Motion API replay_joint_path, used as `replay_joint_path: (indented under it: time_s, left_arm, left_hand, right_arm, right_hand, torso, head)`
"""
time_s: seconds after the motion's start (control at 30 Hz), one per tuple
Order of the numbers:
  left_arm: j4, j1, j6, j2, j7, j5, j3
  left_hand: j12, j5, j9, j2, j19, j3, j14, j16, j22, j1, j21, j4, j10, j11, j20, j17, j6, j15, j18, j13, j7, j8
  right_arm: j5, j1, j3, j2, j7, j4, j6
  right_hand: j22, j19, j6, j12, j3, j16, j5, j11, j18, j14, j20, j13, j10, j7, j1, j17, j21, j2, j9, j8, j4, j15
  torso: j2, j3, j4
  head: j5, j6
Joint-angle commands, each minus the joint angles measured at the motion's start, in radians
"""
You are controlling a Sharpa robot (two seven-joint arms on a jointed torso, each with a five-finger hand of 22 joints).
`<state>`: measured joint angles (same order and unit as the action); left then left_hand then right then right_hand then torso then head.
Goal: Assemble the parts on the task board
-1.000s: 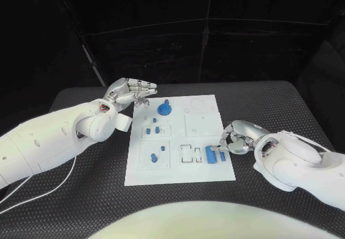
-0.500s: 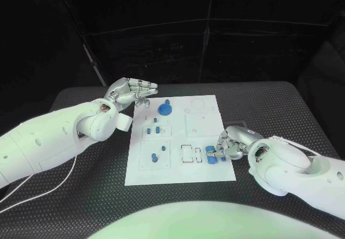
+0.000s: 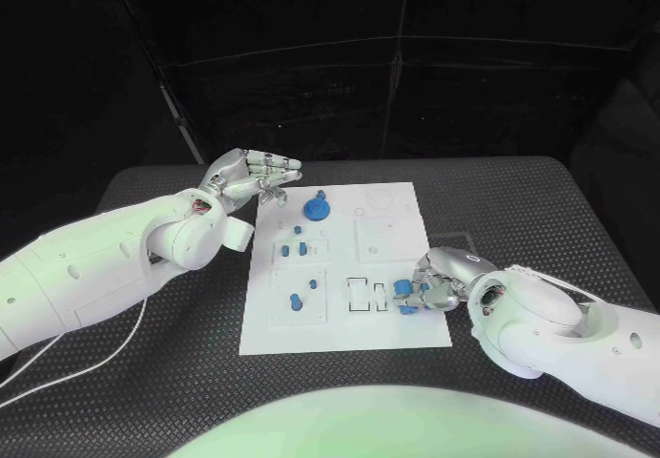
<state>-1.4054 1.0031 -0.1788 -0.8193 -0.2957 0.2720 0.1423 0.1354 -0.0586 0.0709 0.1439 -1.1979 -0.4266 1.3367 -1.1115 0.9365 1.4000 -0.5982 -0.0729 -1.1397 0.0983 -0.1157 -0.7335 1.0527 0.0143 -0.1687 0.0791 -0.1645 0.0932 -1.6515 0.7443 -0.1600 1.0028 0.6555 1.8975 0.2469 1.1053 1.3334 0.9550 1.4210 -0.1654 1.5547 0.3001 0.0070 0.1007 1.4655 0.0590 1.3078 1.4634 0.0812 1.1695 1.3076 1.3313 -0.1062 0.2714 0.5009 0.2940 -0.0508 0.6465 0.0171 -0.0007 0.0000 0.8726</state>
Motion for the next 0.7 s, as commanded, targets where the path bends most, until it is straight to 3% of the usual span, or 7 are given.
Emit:
replay_joint_path:
  time_s: [0.03, 0.3, 0.4, 0.53, 0.7]
  left_arm:
    - [-0.002, 0.001, 0.01, 0.0, -0.002, -0.004, 0.001]
    - [-0.002, 0.001, 0.011, -0.001, -0.002, -0.004, 0.001]
    - [-0.003, 0.001, 0.011, -0.001, -0.001, -0.004, 0.001]
    - [-0.004, 0.001, 0.012, -0.003, -0.001, -0.004, 0.001]
    - [-0.004, 0.001, 0.013, -0.004, -0.001, -0.004, 0.001]
  left_hand:
    - [0.005, 0.001, -0.001, -0.005, 0.006, 0.006, -0.006, 0.002, -0.001, 0.0, 0.003, 0.0, 0.005, 0.002, 0.0, 0.001, -0.003, 0.0, -0.012, -0.001, -0.003, 0.005]
    - [0.005, 0.001, -0.001, -0.005, 0.006, 0.006, -0.006, 0.002, -0.001, 0.0, 0.003, 0.0, 0.005, 0.002, 0.0, 0.001, -0.003, 0.0, -0.012, -0.001, -0.003, 0.005]
    - [0.005, 0.001, -0.001, -0.005, 0.006, 0.006, -0.006, 0.002, -0.001, 0.0, 0.003, 0.0, 0.005, 0.002, 0.0, 0.001, -0.003, 0.0, -0.012, -0.001, -0.003, 0.005]
    - [0.005, 0.001, -0.001, -0.005, 0.006, 0.006, -0.006, 0.002, -0.001, 0.0, 0.003, 0.0, 0.005, 0.002, 0.0, 0.001, -0.003, 0.0, -0.012, -0.001, -0.003, 0.005]
    - [0.005, 0.001, -0.001, -0.005, 0.006, 0.006, -0.006, 0.002, -0.001, 0.0, 0.003, 0.0, 0.005, 0.002, 0.0, 0.001, -0.003, 0.0, -0.012, -0.001, -0.003, 0.005]
  right_arm:
    - [-0.025, -0.005, 0.001, -0.007, 0.017, -0.008, -0.04]
    - [-0.04, -0.014, 0.001, -0.025, 0.031, -0.026, -0.021]
    - [-0.043, -0.015, 0.001, -0.026, 0.036, -0.026, 0.001]
    - [-0.027, -0.016, 0.001, -0.022, 0.033, -0.015, 0.056]
    - [0.013, -0.016, 0.001, -0.013, 0.005, 0.019, 0.143]
  right_hand:
    - [0.002, 0.003, -0.003, 0.004, 0.0, 0.004, 0.006, -0.005, -0.008, 0.098, -0.008, 0.095, 0.007, -0.005, -0.003, 0.229, 0.005, 0.005, 0.007, 0.012, 0.0, -0.01]
    - [0.007, 0.005, -0.013, 0.006, 0.01, 0.004, 0.054, -0.01, -0.009, 0.099, -0.013, 0.101, 0.01, -0.01, 0.026, 0.231, 0.007, 0.035, 0.032, 0.04, -0.003, -0.015]
    - [0.01, 0.007, -0.02, 0.009, 0.016, 0.006, 0.098, -0.012, -0.009, 0.099, -0.014, 0.106, 0.013, -0.012, 0.046, 0.235, 0.009, 0.055, 0.04, 0.049, -0.006, -0.017]
    - [0.024, 0.014, -0.022, 0.027, 0.019, 0.009, 0.168, -0.013, -0.012, 0.101, -0.016, 0.128, 0.027, -0.013, 0.071, 0.244, 0.016, 0.073, 0.049, 0.059, -0.006, -0.018]
    - [0.029, 0.017, -0.019, 0.036, 0.017, 0.01, 0.183, -0.015, -0.013, 0.102, -0.017, 0.137, 0.033, -0.015, 0.074, 0.247, 0.019, 0.076, 0.052, 0.063, -0.005, -0.019]
  torso:
    - [0.0, 0.0004, 0.0006]
    - [-0.001, -0.0002, -0.0007]
    - [-0.002, -0.0005, -0.0012]
    - [-0.001, 0.0009, -0.0035]
    - [-0.002, -0.0009, -0.0033]
  head:
    - [0.001, 0.0]
    - [0.004, 0.0]
    - [0.005, 0.0]
    - [0.009, 0.0]
    - [0.006, 0.0]
